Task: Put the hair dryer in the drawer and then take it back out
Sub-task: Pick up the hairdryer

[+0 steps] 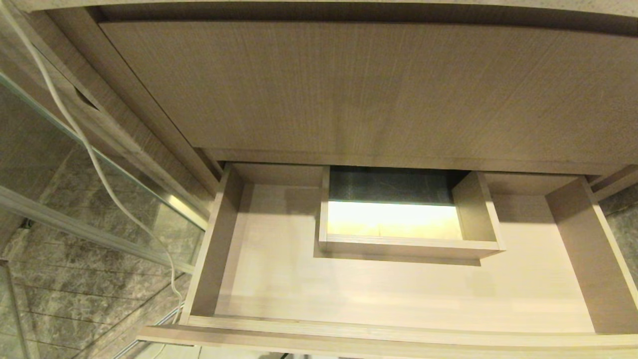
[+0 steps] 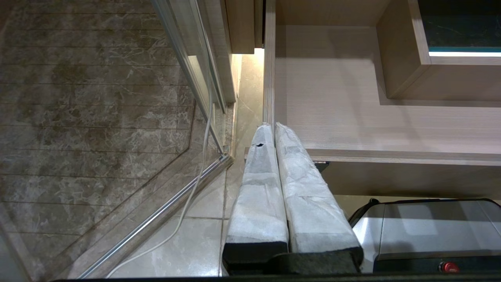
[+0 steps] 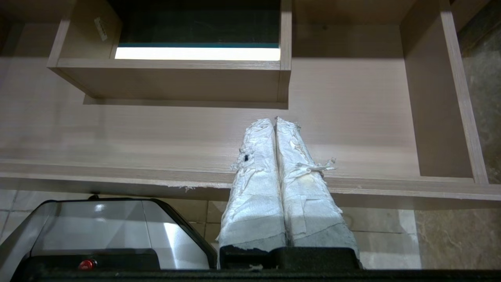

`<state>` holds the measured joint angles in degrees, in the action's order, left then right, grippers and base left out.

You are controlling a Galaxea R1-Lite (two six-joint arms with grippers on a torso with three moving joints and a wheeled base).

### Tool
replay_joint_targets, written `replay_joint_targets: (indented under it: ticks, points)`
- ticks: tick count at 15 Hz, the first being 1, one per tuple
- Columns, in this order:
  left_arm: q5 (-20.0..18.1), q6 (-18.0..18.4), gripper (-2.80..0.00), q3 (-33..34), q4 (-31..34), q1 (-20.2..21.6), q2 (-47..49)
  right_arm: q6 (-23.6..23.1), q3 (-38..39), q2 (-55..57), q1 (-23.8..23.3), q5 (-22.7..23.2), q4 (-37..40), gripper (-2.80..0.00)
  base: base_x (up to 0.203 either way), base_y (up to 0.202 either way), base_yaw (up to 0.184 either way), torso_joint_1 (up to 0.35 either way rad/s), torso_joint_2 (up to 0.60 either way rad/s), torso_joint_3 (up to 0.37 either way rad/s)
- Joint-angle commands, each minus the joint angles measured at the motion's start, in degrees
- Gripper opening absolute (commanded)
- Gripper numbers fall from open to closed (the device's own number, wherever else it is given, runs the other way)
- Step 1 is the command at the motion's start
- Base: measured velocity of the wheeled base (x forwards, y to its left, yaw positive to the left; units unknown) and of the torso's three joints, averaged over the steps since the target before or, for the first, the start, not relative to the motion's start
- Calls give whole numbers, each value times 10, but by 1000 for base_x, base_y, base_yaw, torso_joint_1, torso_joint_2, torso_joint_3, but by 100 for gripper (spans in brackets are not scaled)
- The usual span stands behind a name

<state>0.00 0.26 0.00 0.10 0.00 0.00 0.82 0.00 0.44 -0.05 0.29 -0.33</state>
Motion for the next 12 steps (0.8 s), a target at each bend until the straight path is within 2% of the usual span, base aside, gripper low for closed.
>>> replay_joint_targets:
  ticks: [1, 12]
  points:
    - [0, 0, -280, 1, 0, 0, 0, 1, 1, -5, 0, 1, 0, -280, 0, 0, 0, 0, 0, 0]
    - [0, 0, -280, 1, 0, 0, 0, 12, 1, -5, 0, -2, -1, -280, 0, 0, 0, 0, 0, 0]
